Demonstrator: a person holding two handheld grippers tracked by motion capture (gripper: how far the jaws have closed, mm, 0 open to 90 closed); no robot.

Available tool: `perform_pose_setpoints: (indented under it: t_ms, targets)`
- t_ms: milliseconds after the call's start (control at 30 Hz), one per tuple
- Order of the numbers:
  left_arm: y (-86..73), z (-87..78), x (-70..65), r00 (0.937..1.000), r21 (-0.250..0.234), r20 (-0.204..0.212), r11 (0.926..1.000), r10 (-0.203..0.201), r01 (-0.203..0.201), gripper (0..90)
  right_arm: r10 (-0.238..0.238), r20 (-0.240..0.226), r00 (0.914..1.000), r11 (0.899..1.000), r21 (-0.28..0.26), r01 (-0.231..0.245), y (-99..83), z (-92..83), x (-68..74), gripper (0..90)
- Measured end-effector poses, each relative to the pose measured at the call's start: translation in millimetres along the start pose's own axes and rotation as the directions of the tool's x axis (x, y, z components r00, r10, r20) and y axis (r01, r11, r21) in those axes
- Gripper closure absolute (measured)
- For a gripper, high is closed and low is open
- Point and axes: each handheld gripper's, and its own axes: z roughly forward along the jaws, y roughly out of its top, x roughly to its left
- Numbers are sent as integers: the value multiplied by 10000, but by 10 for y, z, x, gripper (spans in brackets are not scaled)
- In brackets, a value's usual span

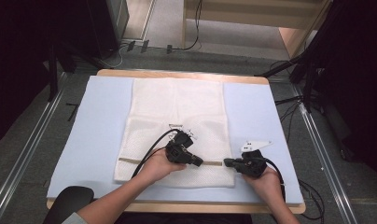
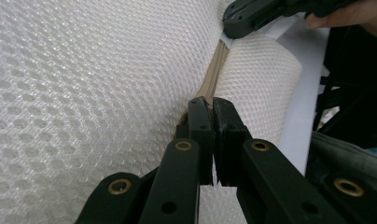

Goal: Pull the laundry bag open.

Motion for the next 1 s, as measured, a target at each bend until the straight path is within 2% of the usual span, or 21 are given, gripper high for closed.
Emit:
perform_pose_setpoints:
  t_ms: [267, 333, 767, 1000]
  targets:
    - [-9, -50, 7, 10000, 27, 5, 10000, -8, 8, 889, 8, 1, 10000, 10000, -15, -8, -1, 0, -1, 900]
    - [-22, -80, 28, 9999, 13, 102, 9999, -110, 110, 889, 157, 11, 9999, 9999, -38, -157, 0, 3, -2, 900]
    - [-85, -209, 61, 10000, 1, 49, 10000, -28, 28, 888, 50, 18, 10000, 10000, -44, -50, -1, 3, 3, 900]
    - [-128, -268, 70, 9998, -57, 130, 9999, -123, 123, 888, 25, 35, 10000, 10000, -60, -25, -2, 5, 4, 900]
